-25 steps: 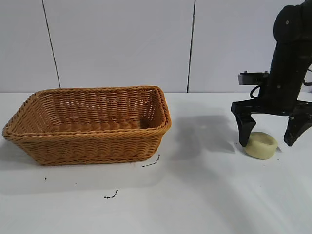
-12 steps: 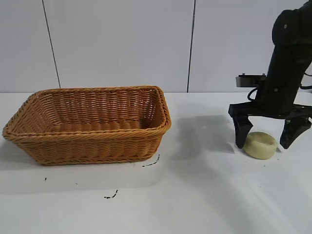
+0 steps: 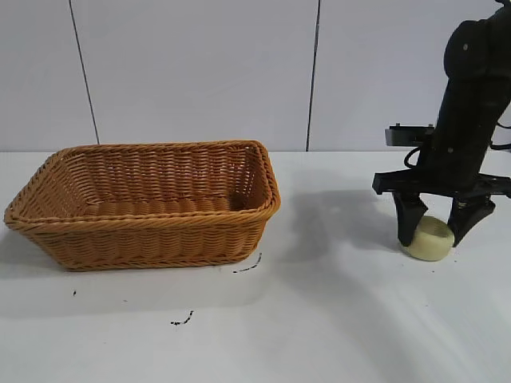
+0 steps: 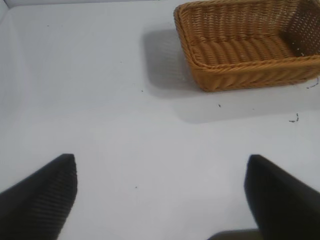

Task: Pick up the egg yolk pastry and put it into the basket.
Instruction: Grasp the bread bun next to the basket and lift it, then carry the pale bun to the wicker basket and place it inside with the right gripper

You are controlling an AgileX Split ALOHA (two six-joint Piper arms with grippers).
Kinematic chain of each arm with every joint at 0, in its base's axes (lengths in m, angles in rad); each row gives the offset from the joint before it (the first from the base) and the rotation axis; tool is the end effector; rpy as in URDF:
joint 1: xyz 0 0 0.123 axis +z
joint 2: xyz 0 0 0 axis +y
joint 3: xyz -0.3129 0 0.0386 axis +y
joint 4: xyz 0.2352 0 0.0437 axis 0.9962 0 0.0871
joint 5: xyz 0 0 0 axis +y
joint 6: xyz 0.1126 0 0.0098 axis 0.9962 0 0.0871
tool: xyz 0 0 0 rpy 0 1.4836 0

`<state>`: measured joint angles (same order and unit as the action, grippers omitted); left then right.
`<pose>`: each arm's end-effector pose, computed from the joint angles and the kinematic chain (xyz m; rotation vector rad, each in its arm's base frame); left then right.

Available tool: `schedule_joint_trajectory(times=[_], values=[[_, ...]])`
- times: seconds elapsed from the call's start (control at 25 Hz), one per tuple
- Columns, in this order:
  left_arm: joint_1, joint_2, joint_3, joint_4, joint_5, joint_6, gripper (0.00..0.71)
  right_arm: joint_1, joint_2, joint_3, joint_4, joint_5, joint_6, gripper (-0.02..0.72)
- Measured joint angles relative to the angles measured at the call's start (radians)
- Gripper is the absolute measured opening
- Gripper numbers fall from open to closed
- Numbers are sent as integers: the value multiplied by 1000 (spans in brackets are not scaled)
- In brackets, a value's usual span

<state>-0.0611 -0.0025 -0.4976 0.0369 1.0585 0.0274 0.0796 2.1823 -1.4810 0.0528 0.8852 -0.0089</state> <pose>-0.0266 0.0053 0.2607 0.0887 2.0396 0.0231 0.4255 0.0386 0.1260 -0.0868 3.0697 0.0684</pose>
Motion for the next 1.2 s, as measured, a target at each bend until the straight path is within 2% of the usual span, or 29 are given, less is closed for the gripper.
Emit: schedule_joint_trajectory(times=[0.36,0.52,0.8,1.04,1.2], values=[[0,0,0,0,0,0,693,0,-178,0,-2,79,-1,195],[0,0,0,0,0,0,693,0,-246,-5,-2,86,-1,194],[0,0,0,0,0,0,693,16,-235,-153,-5,126,-1,194],[0,0,0,0,0,0,693,124,-159,-355,-7,213,-1,194],[0,0,0,0,0,0,693,244,-106,-484,-6,228,-1,194]])
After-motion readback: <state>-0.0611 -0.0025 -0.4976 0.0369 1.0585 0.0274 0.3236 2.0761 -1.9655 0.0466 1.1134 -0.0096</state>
